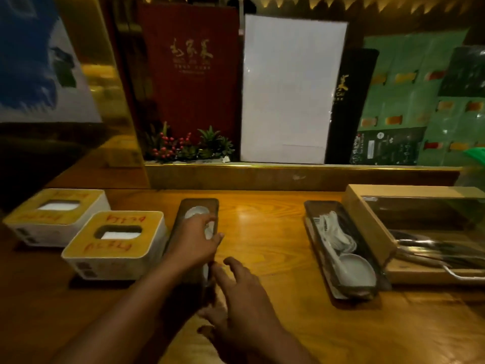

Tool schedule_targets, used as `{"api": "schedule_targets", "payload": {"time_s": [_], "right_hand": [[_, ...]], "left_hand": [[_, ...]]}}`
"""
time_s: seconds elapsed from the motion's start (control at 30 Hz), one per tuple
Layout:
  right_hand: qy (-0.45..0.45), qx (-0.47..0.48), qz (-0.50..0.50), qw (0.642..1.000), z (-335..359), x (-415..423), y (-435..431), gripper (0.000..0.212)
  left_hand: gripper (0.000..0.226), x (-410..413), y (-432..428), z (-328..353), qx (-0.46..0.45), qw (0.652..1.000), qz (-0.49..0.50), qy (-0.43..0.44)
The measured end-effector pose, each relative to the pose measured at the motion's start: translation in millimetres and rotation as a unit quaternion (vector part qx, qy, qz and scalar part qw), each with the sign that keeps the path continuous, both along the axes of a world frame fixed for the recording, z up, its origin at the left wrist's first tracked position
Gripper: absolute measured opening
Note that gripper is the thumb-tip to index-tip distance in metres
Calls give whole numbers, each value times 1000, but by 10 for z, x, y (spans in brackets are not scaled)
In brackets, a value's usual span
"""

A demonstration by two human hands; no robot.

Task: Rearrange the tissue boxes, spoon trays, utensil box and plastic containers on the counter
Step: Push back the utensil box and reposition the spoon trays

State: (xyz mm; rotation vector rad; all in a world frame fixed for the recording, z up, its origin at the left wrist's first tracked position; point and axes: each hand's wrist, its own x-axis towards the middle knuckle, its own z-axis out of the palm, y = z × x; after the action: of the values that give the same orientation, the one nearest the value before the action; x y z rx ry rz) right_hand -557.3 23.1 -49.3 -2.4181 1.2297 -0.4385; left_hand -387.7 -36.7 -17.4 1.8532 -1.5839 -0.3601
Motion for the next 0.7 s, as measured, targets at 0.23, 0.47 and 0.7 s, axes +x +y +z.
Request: {"api": "schedule_targets", "payload": {"time_s": [0.23, 0.47, 0.7], "right_hand": [[21, -62, -64, 996, -243, 360, -43, 65], [22, -109, -131, 985, -374, -185, -25, 64], [41, -122, -186, 974, -265, -781, 51, 60]], "left_hand": [[58, 418, 150, -179, -19, 999, -32, -20], [57, 279, 63, -428, -40, 992, -89, 74], [71, -279, -105, -554, -32, 983, -125, 134]]}}
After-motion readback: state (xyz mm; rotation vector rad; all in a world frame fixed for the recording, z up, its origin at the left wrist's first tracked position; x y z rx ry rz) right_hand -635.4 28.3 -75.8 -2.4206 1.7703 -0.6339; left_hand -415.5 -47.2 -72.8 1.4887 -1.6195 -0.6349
